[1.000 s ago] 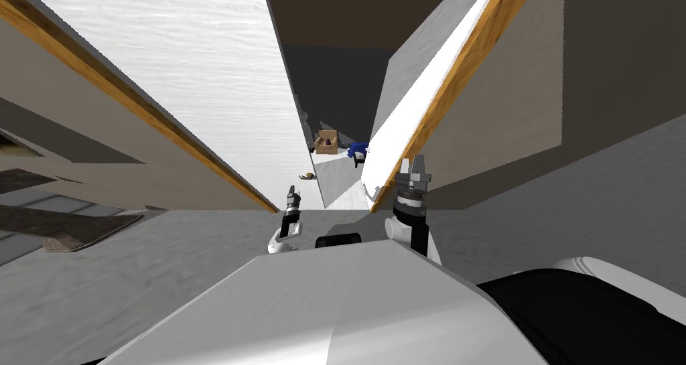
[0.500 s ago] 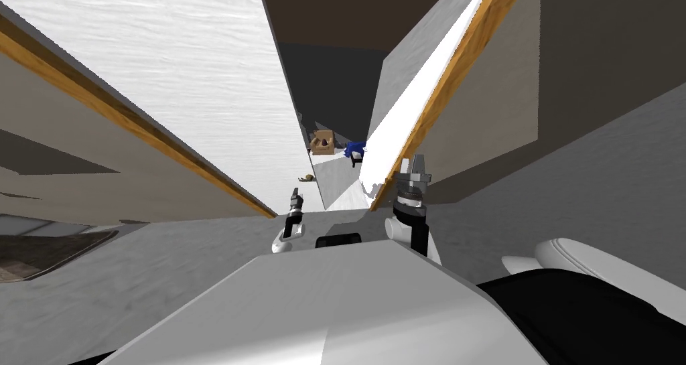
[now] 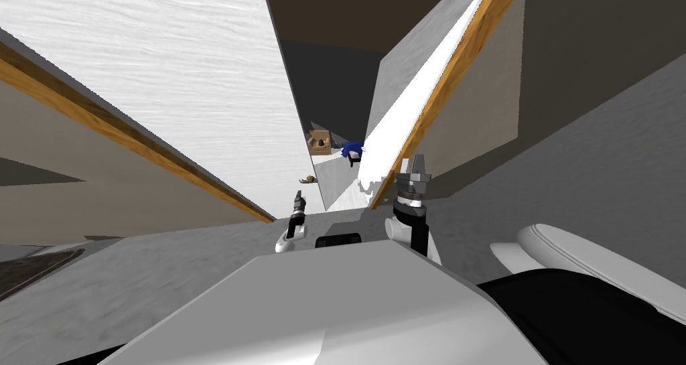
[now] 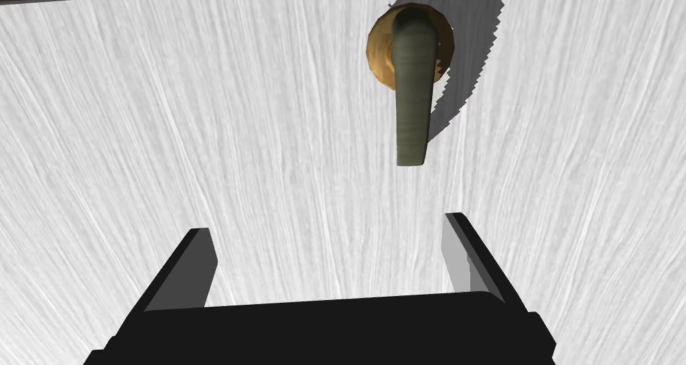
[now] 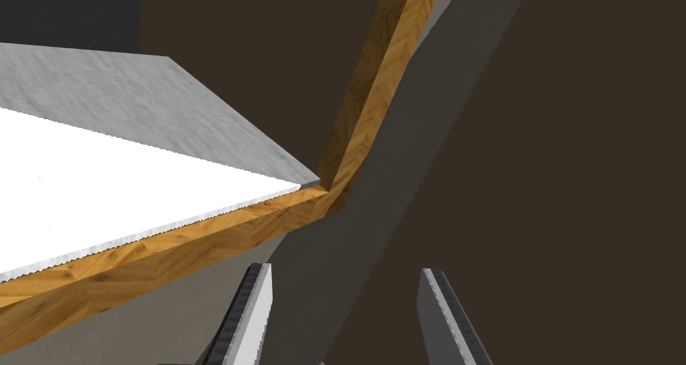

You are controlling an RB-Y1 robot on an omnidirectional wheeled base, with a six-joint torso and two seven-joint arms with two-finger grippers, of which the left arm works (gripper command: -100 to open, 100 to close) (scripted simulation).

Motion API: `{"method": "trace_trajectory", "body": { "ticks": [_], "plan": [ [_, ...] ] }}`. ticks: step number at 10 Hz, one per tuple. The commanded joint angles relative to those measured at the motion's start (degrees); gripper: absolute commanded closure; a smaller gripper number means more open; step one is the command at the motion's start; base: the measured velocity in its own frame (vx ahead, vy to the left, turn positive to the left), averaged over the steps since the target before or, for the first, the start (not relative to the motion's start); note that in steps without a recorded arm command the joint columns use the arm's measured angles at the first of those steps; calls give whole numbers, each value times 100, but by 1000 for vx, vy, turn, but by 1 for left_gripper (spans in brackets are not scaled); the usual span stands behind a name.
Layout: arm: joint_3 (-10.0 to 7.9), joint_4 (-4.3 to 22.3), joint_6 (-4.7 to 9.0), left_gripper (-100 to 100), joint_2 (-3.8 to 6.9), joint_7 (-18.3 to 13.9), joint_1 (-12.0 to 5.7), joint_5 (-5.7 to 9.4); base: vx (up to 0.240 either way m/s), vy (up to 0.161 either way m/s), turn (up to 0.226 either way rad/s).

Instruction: Push the door open

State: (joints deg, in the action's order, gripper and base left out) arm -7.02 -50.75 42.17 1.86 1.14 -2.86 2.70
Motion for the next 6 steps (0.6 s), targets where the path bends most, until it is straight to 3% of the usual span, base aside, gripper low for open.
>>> {"method": "trace_trajectory", "body": {
  "ticks": [1, 4, 6],
  "plan": [
    [-10, 226, 34, -100, -32, 29, -87, -9, 4, 112, -104],
    [-22, 598, 102, -100, -91, 68, -213, -26, -3, 102, -87],
    [-25, 684, 118, -100, -107, 77, -243, -30, 3, 56, -26]
  ]
}}
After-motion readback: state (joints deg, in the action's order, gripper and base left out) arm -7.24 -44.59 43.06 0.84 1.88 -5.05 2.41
